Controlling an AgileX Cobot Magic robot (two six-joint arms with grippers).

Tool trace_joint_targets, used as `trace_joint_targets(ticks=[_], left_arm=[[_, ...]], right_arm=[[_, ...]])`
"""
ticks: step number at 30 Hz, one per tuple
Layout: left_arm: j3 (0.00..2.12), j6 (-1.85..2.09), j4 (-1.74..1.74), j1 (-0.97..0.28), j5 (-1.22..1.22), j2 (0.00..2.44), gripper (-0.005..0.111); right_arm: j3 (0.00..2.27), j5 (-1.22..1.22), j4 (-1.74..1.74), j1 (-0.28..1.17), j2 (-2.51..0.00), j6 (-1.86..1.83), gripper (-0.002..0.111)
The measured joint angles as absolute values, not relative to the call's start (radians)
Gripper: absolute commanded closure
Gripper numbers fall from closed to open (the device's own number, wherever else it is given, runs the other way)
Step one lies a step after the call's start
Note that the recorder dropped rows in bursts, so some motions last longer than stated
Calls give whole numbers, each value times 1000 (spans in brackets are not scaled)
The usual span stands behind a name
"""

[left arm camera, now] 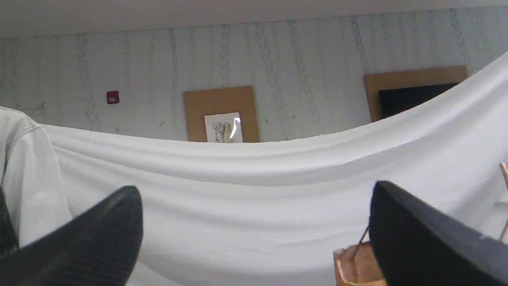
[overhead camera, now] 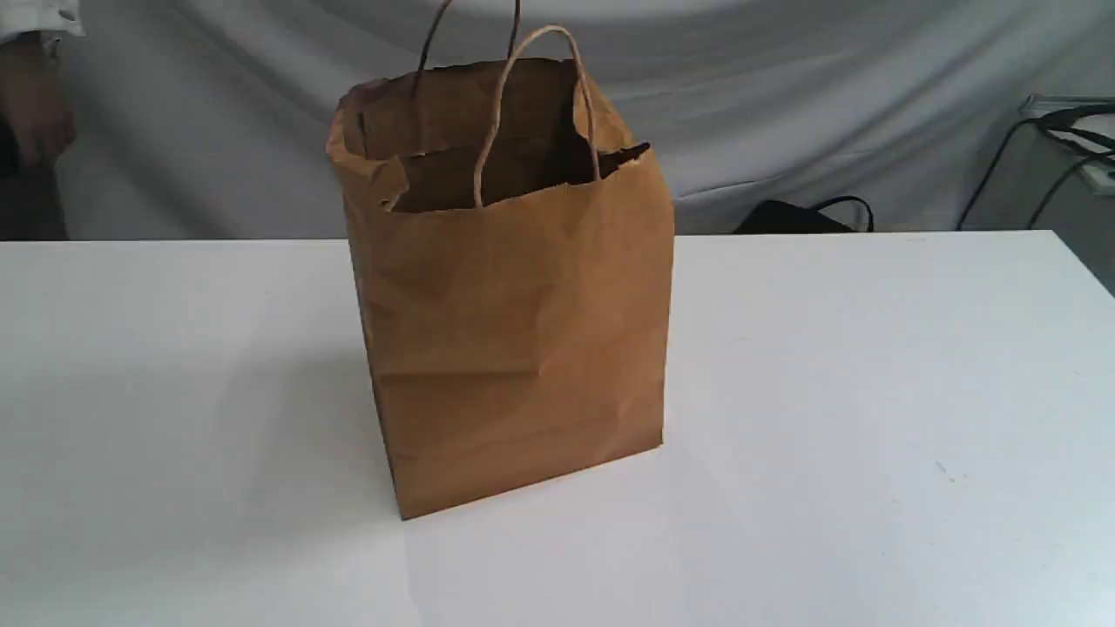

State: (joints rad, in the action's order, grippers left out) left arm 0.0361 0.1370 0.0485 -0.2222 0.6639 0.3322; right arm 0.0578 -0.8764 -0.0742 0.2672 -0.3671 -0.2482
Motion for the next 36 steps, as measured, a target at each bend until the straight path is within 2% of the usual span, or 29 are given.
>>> trace_joint_targets(ticks=[9, 17, 36], left_arm=[[4, 67, 46, -222, 685, 332, 28], [4, 62, 46, -222, 572, 332, 28], [4, -16, 96, -222, 354, 332, 28]], right_arm=[[4, -924, -370, 267, -367, -276, 66], [4, -709, -224, 267, -367, -273, 71], [4, -245, -324, 267, -367, -180, 73]])
